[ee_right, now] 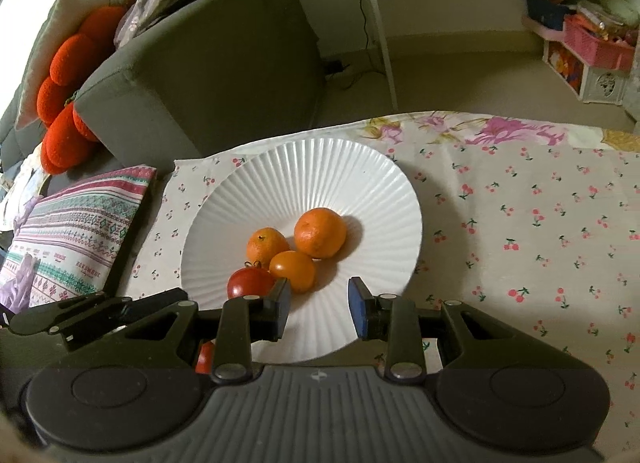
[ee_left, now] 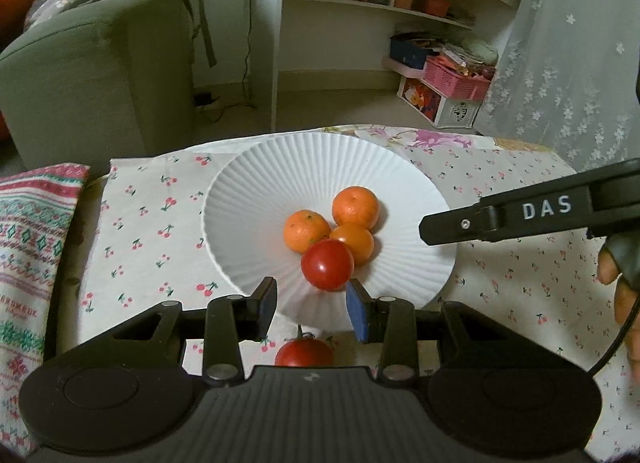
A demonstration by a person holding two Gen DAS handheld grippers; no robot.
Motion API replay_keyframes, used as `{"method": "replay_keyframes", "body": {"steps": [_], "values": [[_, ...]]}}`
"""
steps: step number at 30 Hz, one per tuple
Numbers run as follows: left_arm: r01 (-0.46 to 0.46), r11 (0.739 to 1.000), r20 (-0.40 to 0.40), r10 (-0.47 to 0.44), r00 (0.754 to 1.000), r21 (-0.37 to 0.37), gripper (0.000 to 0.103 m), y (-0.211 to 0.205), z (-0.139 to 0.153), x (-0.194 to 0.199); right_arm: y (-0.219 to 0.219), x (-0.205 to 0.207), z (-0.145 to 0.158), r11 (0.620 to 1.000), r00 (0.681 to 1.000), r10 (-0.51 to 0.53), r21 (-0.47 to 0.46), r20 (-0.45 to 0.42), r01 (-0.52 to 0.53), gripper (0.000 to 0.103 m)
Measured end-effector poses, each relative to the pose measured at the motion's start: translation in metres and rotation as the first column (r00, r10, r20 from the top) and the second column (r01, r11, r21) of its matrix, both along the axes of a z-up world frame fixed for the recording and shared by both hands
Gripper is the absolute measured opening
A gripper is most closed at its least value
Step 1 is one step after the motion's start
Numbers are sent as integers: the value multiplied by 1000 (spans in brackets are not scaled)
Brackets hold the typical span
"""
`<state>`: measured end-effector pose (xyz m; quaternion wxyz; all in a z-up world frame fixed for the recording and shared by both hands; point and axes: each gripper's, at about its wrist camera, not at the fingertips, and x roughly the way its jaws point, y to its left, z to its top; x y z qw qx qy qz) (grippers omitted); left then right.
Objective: Organize fruits
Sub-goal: 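Open the left gripper to drop the red tomato while the right gripper releases the orange tomato, then move the left gripper to another red tomato while the right gripper reaches an olive fruit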
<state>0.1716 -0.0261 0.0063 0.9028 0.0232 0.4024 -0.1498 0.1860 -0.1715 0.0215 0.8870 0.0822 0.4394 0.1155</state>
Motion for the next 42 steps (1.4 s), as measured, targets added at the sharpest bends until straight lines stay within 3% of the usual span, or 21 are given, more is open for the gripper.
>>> {"method": "replay_keyframes", "body": {"steps": [7, 14, 18, 20, 24, 30, 37, 42], "values": [[-12, 1000, -8, 12, 1000, -5, 31, 5, 5, -7, 8, -13, 15, 999, 999, 24, -32, 39, -22, 38], [-23, 1000, -25, 23, 999, -15, 35, 15, 10, -16, 15, -29, 30, 998, 996, 66, -28, 65, -65, 57], [-25, 1000, -31, 25, 999, -4, 51, 21, 12, -22, 20, -39, 33, 995, 994, 99, -18, 49, -98, 78], [-24, 1000, -34, 25, 999, 18, 58, 22, 12, -26, 21, -42, 34, 994, 994, 106, -5, 38, -106, 83], [-45, 996, -44, 48, 998, 71, 66, 28, 9, -33, 22, -48, 33, 993, 993, 115, -1, 25, -115, 85], [-68, 996, -48, 71, 996, 59, 76, 41, 13, -41, 25, -60, 32, 988, 988, 155, -31, 24, -154, 85], [-125, 992, -51, 126, 991, 23, 76, 61, 19, -45, 41, -74, 17, 966, 970, 242, -88, -10, -242, 84], [-136, 991, -55, 136, 989, 10, 76, 64, 19, -46, 71, -87, -16, 920, 931, 351, -145, -100, -363, 83]]}}
